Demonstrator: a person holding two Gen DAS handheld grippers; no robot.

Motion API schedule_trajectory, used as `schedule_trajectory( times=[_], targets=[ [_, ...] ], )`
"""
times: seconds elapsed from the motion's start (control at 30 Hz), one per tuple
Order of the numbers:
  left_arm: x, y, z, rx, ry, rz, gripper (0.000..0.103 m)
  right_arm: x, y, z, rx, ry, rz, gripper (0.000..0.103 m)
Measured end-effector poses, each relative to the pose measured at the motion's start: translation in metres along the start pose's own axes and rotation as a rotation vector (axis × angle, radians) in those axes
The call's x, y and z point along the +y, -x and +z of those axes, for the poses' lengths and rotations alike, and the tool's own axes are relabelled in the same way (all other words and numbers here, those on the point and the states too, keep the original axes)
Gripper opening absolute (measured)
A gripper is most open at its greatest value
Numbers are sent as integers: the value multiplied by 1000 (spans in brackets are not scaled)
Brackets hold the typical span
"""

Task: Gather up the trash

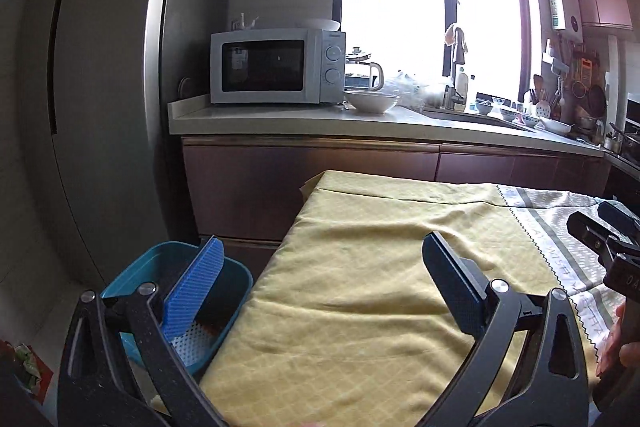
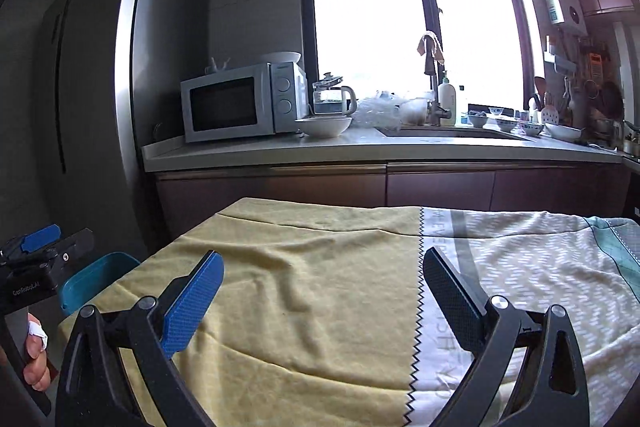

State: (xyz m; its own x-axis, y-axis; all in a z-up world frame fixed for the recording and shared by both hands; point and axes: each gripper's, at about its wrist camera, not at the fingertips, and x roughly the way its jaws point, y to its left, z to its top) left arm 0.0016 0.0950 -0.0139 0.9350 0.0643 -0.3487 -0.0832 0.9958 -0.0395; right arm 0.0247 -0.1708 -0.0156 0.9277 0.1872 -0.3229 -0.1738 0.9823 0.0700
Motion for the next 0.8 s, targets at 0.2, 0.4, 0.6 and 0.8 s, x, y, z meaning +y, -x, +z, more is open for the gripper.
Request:
schedule_trajectory(
  times=[0.2, 0.4, 0.6, 0.8],
  targets=[
    [-27, 4, 1, -31, -35, -28, 98, -19, 18, -9, -10, -22, -33, 96],
    [-41, 5, 0, -45, -55, -54, 98, -32, 25, -10, -17, -45, -51, 96],
    [-44, 5, 1, -56, -45, -67, 98, -40, 28, -11, -15, -58, -71, 96],
    [-47, -14, 2, 26, -20, -100, 98, -50, 26, -9, 3, -72, -86, 96]
  ],
)
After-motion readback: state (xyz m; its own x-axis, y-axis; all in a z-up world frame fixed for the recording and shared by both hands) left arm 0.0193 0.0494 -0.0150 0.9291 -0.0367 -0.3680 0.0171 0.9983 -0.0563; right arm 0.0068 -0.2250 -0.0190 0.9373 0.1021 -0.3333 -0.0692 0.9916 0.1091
